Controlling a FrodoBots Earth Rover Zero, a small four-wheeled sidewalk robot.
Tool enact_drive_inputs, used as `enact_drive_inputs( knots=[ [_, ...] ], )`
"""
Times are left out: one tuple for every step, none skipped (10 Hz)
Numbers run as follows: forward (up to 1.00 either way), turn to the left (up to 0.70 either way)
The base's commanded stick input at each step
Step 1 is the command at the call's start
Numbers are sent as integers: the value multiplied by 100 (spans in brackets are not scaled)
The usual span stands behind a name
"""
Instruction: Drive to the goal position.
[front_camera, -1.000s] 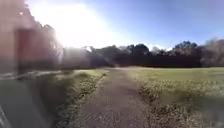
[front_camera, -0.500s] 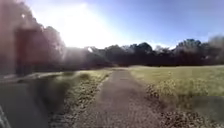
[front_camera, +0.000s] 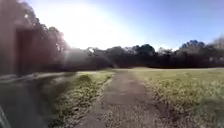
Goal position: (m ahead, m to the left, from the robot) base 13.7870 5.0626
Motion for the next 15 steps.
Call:
enact_drive_inputs(
  knots=[
    [50, 0],
    [50, 0],
    [50, 0],
    [50, 0],
    [50, 0],
    [50, 0],
    [50, 0],
    [50, 0],
    [50, 0],
    [50, 0],
    [50, 0],
    [50, 0],
    [50, 0],
    [50, 0],
    [50, 0]
  ],
)
